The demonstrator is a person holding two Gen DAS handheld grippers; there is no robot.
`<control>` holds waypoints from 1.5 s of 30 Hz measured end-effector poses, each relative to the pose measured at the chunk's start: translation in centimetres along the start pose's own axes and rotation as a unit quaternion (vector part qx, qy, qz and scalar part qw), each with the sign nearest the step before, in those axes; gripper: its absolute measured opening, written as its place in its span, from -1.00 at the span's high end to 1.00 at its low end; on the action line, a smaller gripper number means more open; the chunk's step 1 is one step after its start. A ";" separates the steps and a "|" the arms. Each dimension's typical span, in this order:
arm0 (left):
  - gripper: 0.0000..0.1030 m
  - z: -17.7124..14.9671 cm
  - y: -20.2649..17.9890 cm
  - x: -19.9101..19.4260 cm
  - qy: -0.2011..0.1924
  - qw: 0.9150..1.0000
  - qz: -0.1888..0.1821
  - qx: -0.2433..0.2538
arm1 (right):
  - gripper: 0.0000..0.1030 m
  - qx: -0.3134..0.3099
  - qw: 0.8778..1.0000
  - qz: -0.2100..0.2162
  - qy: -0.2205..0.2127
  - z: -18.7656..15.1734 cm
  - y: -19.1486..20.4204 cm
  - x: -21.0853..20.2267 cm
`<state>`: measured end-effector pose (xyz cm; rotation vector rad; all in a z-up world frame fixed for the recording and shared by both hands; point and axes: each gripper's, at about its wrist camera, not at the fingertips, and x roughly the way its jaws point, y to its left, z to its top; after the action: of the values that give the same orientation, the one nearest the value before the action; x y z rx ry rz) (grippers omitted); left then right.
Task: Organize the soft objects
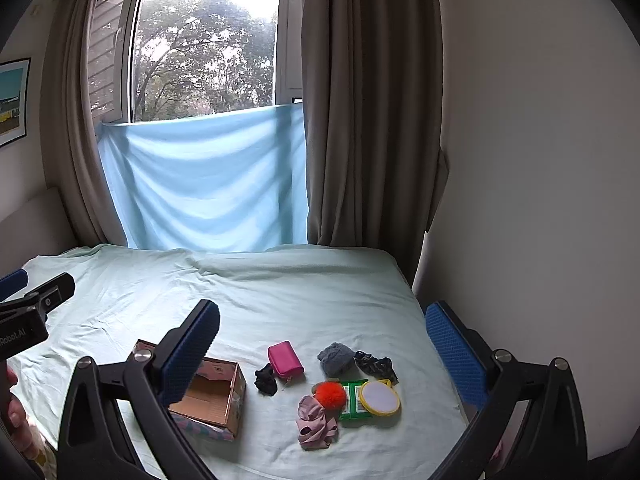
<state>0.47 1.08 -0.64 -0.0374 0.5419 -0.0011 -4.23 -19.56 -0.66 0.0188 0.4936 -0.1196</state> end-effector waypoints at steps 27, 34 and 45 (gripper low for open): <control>-0.99 -0.7 -3.8 9.1 0.080 0.995 -0.045 0.029 | -1.00 0.025 0.997 -0.023 0.067 -2.5 -3.0 6.0; -0.99 -3.7 -8.7 17.1 0.137 0.990 -0.039 0.010 | -1.00 0.013 0.995 0.014 0.096 -6.0 -6.5 13.6; -0.99 -9.2 -14.5 32.5 0.222 0.975 -0.020 0.003 | -1.00 -0.017 0.988 0.070 0.134 -11.4 -9.5 27.8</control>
<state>23.69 -14.08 -24.75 -0.0432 0.9879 -0.0514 13.55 -31.47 -23.74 0.0356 0.7620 0.0304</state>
